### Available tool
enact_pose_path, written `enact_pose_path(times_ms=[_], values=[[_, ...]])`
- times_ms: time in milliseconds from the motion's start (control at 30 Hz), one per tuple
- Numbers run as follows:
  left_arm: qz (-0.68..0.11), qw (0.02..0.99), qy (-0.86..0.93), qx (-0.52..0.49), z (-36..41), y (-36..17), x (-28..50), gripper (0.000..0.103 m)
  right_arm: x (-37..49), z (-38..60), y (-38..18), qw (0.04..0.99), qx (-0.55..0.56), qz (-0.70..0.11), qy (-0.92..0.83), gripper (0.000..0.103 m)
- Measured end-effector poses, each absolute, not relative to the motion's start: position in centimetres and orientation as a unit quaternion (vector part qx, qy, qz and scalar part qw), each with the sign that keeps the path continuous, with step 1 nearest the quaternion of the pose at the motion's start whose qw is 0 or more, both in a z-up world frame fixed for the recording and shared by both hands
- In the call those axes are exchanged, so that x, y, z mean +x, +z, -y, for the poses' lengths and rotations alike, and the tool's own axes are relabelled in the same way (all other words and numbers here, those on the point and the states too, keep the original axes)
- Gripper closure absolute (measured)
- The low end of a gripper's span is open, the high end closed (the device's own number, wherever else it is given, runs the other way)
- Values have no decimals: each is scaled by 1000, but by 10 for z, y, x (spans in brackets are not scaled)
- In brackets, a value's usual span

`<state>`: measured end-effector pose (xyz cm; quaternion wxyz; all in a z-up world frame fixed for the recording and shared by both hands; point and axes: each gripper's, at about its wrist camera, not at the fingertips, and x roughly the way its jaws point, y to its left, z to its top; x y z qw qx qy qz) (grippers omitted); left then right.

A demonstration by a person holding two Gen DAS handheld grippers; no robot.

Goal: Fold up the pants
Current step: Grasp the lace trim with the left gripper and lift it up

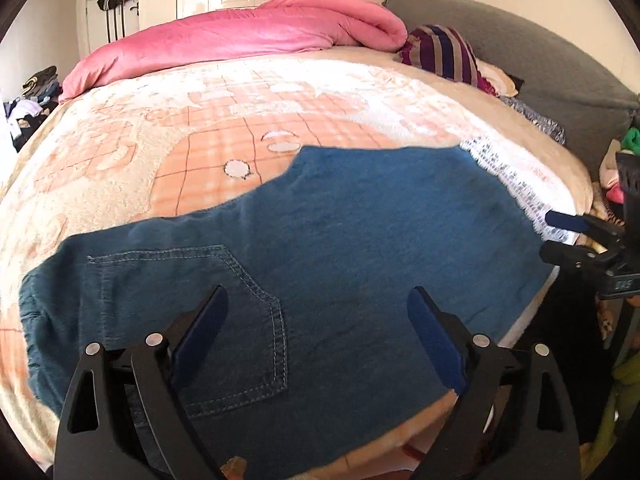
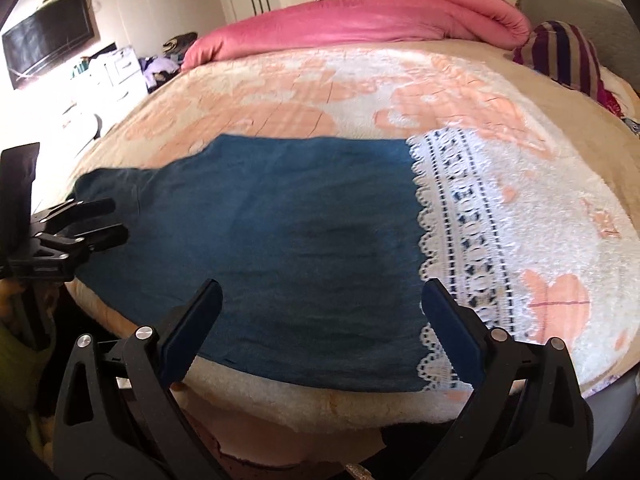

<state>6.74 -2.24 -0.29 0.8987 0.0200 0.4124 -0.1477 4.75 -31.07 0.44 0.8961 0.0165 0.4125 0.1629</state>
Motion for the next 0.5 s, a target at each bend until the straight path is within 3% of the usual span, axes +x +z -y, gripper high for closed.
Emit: enact_pose_path(times_ms=[67,100,500], values=[[-407,902,-144,22,23,3,65,11,45,315,7,899,22,-408,157,9],[-406,902,-143,25,25,6,65,5,45,318,8,900,25,-406,156,9],[-403,893,-195,40,65,31,80,4,32,356,16,914,65,-387,100,9]])
